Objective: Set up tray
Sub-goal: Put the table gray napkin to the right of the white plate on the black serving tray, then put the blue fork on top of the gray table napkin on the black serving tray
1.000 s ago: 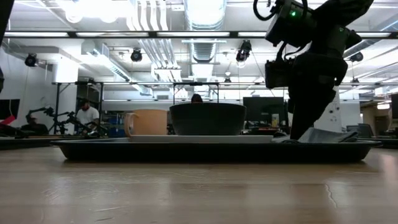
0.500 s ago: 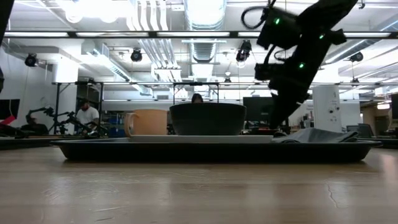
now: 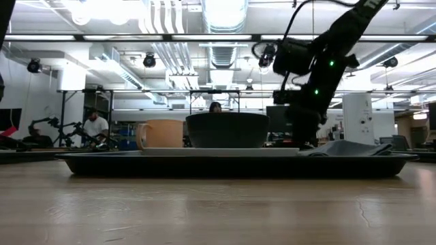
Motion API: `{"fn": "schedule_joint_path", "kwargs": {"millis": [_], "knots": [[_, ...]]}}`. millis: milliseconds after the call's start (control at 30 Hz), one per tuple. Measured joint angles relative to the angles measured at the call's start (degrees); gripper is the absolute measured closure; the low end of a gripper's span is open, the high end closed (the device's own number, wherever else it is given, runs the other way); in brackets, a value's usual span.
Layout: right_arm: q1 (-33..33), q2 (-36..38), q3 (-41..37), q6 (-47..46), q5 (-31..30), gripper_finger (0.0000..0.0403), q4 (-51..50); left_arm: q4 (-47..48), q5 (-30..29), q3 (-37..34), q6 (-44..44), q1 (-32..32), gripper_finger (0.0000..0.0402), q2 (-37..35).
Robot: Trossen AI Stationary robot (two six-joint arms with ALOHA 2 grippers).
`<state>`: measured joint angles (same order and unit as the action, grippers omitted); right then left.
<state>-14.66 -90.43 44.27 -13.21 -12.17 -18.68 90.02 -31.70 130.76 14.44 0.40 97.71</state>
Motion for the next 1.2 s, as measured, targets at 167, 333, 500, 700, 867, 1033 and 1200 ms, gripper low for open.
{"fn": "schedule_joint_path", "kwargs": {"millis": [167,333,500,700,867,1033,1200], "knots": [[-0.4,-3.5,0.0,0.4,0.3,0.0395,1.4,0.0,0.0,0.0,0.0,0.0,0.0246,0.0],[-0.4,-4.2,0.6,1.0,1.7,0.0395,2.9,0.0,0.0,0.0,0.0,0.0,0.0246,0.0],[-0.4,-3.9,0.7,1.2,1.9,0.0394,2.5,0.0,0.0,0.0,0.0,0.0,0.0246,0.0],[-0.4,-0.2,3.1,2.2,1.8,0.0394,0.0,0.0,0.0,-0.5,-0.5,0.2,0.0246,0.0],[-0.3,6.7,8.9,2.6,1.7,0.0394,-7.2,-0.3,-2.5,-3.4,-10.4,3.2,0.0246,-1.5],[0.9,14.5,11.2,3.8,4.5,0.0393,-13.7,-0.1,-2.5,-17.8,-14.3,10.3,0.0246,-11.1],[3.0,21.8,9.6,3.4,14.0,0.0357,-15.5,-6.4,0.5,-38.2,-17.5,18.3,0.0246,-22.5]]}}
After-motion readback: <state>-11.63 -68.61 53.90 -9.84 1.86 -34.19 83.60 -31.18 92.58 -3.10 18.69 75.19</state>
